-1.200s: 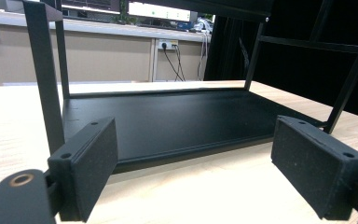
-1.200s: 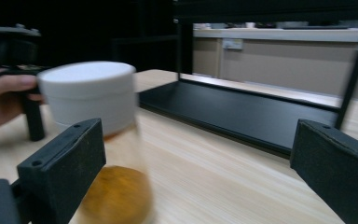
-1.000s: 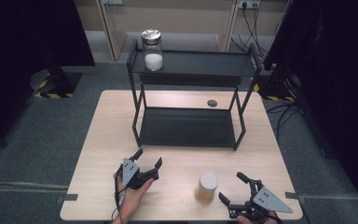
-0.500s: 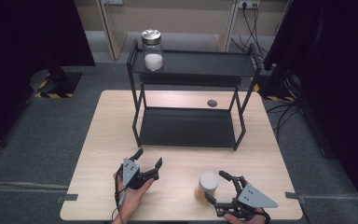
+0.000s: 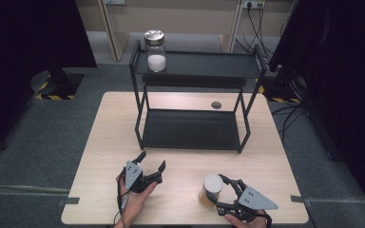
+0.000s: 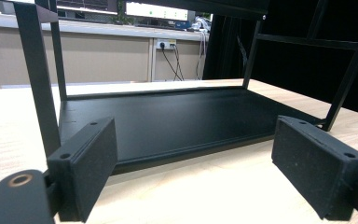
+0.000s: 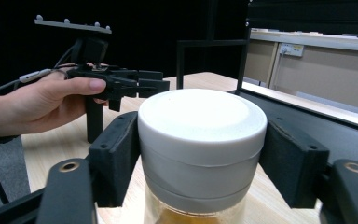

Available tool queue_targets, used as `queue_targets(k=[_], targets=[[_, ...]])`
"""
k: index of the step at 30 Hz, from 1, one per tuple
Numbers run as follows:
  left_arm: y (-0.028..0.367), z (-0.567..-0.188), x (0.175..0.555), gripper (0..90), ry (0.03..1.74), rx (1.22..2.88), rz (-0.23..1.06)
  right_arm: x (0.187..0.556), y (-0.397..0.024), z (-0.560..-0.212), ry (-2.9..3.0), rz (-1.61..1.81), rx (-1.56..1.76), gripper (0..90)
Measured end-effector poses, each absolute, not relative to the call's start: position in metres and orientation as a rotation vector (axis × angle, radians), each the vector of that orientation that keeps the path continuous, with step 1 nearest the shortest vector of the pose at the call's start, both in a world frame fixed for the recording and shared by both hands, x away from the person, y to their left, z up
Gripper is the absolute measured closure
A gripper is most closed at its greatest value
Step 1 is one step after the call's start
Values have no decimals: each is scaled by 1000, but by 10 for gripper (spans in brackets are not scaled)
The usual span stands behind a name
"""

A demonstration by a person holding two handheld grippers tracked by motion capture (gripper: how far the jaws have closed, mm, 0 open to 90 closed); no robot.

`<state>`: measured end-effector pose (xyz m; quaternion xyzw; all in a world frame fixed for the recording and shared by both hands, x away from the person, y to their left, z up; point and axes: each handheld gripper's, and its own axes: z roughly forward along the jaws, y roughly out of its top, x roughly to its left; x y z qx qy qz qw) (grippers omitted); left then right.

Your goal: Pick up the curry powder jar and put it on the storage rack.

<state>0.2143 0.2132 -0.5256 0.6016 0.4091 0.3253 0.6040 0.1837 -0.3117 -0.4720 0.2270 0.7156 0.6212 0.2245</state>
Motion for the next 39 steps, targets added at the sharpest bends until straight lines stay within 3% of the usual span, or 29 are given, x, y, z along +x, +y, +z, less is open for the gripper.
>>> queue_targets(k=[39], targets=[[212, -526, 213, 136, 934, 1398, 767, 174, -309, -435, 1648, 1616, 758, 338]])
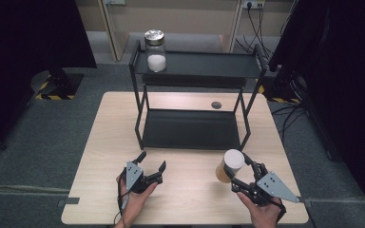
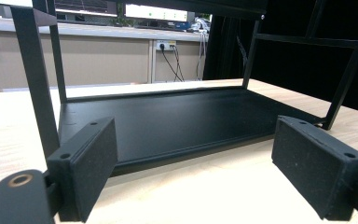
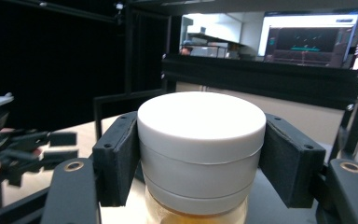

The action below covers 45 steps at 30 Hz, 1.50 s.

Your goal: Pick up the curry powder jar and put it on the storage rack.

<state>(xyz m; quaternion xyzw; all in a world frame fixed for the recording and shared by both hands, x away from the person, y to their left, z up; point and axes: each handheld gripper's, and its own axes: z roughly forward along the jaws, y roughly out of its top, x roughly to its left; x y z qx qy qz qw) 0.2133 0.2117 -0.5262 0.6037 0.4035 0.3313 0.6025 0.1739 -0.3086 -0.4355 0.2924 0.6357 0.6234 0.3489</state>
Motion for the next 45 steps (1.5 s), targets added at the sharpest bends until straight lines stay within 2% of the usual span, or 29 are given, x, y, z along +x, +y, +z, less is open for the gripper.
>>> queue_targets(k=[45], targets=[[211, -526, 213, 136, 933, 1397, 770, 206, -296, -377, 1407, 1612, 740, 339]])
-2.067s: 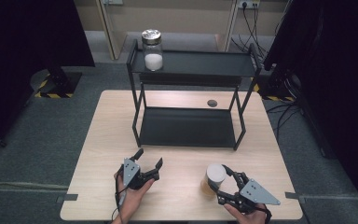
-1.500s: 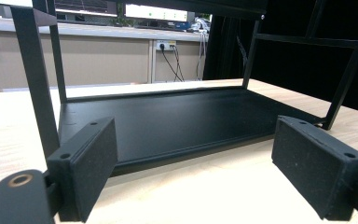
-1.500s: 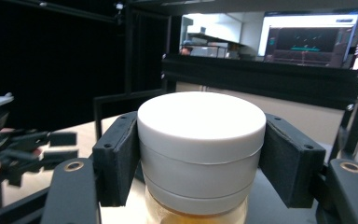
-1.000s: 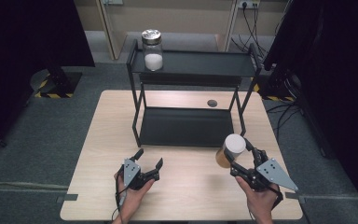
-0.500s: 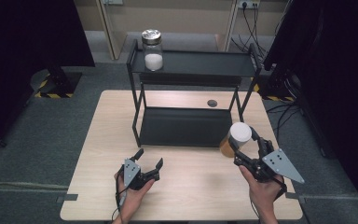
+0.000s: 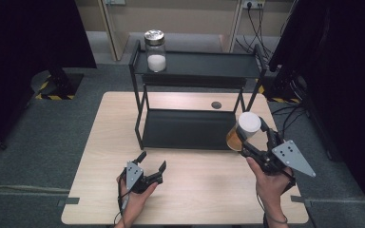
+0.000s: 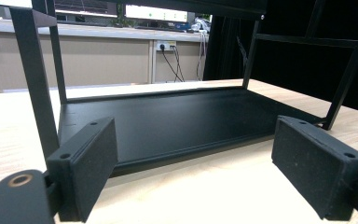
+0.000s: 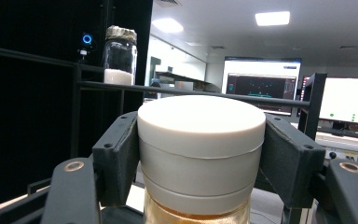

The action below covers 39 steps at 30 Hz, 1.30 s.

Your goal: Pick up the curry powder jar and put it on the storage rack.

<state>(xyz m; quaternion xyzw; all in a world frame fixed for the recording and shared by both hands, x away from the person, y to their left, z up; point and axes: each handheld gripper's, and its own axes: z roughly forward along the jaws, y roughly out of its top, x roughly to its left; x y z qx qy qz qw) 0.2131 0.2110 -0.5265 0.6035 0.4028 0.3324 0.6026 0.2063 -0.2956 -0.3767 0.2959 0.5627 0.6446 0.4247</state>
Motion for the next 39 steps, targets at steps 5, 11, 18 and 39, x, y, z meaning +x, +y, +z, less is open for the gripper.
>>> queue_targets(k=[5, 11, 18, 39], targets=[[211, -526, 213, 136, 933, 1397, 770, 209, -295, -372, 1401, 1609, 740, 339], [211, -527, 213, 136, 932, 1397, 772, 214, -293, -364, 1381, 1608, 737, 339], [210, -527, 213, 136, 932, 1398, 774, 222, -292, -353, 1363, 1609, 736, 339], [210, -527, 213, 136, 928, 1397, 777, 241, -287, -329, 1326, 1607, 739, 339]])
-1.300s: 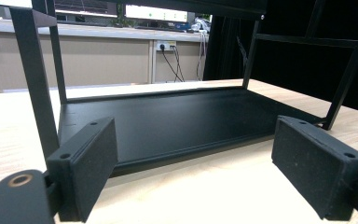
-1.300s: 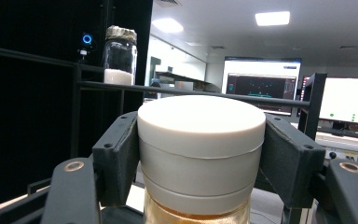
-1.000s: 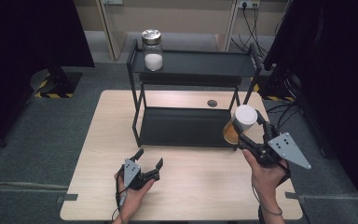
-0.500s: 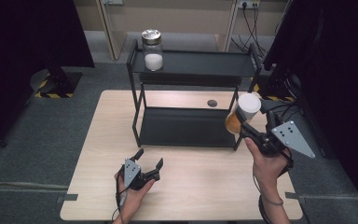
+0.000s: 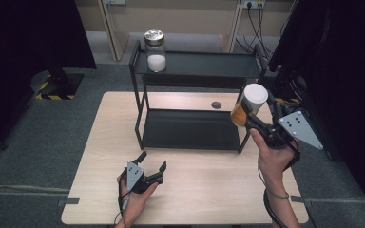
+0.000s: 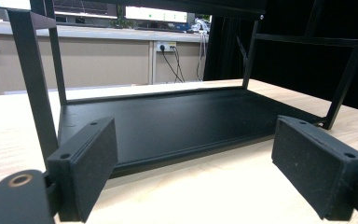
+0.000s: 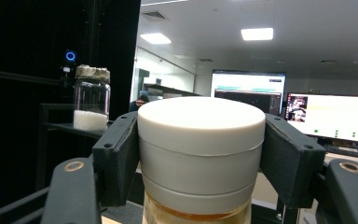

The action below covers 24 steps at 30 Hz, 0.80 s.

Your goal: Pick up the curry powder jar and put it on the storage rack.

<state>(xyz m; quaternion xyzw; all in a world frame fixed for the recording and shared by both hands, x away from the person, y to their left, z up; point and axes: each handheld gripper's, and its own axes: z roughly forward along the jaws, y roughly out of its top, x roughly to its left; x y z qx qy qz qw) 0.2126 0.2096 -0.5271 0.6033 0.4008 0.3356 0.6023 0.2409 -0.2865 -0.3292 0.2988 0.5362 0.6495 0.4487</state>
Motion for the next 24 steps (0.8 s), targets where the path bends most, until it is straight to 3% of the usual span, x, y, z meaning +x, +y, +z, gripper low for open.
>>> queue_targets(k=[24], targets=[[210, -527, 213, 135, 932, 1395, 772, 261, -277, -298, 1291, 1616, 734, 339]])
